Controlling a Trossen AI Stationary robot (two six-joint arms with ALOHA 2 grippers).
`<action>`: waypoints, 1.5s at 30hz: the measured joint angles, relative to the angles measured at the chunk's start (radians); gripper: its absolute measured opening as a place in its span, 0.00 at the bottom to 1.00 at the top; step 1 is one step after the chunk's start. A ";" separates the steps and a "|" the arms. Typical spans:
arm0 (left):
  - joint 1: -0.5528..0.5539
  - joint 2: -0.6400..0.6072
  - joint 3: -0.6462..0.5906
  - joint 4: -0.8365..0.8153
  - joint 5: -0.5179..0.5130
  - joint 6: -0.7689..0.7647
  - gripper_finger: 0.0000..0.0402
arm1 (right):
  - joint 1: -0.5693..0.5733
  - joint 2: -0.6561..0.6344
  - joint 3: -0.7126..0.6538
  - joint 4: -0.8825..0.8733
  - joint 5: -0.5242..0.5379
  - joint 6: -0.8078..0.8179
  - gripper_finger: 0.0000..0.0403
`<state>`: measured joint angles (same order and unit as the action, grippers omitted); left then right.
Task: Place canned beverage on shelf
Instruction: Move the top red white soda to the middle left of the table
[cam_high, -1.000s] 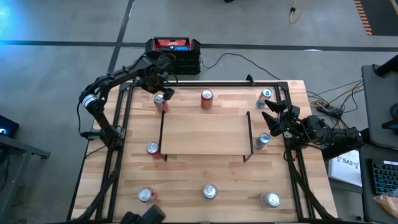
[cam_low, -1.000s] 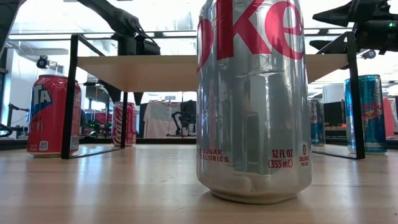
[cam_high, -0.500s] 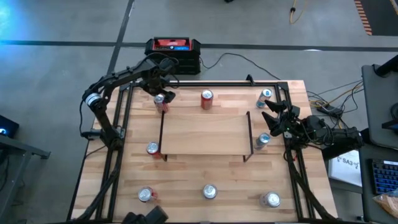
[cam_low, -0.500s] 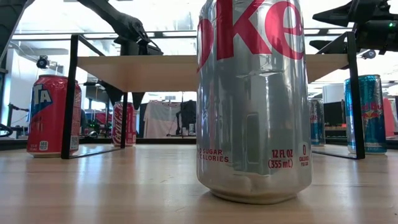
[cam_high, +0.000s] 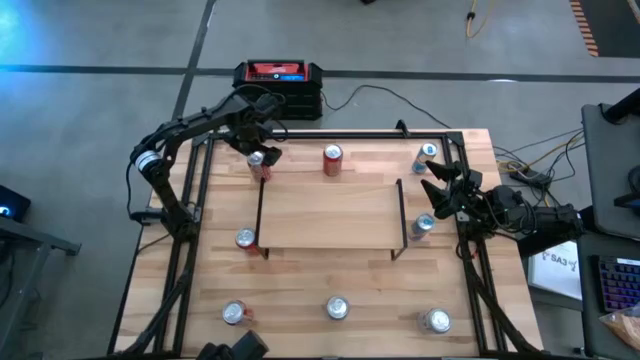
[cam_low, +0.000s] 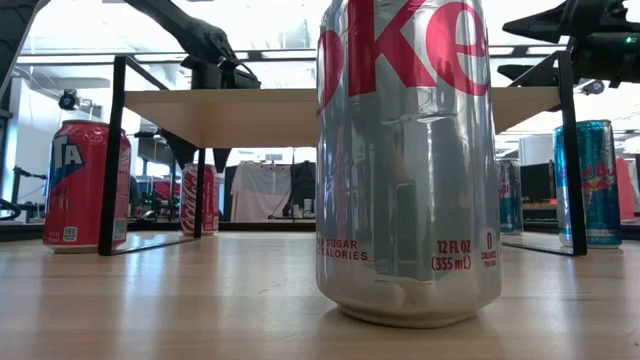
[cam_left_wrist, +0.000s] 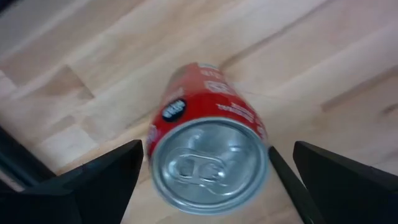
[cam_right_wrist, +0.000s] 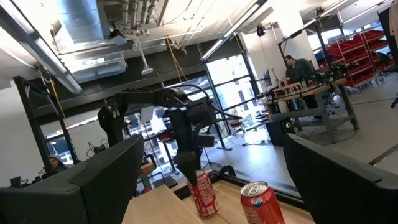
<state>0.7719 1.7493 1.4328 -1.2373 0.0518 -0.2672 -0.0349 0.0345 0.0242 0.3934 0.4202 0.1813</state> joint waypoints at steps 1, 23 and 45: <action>0.001 0.000 -0.004 0.000 0.002 0.000 1.00 | 0.000 0.000 0.000 0.000 0.000 0.001 0.92; 0.007 -0.056 -0.074 0.045 0.010 -0.030 0.80 | 0.000 0.000 0.000 0.000 0.000 -0.001 0.92; 0.009 -0.080 -0.090 0.157 -0.010 -0.016 0.78 | 0.000 0.000 0.000 0.000 0.000 -0.001 0.92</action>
<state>0.7807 1.6688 1.3424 -1.0807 0.0422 -0.2829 -0.0349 0.0344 0.0242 0.3933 0.4202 0.1807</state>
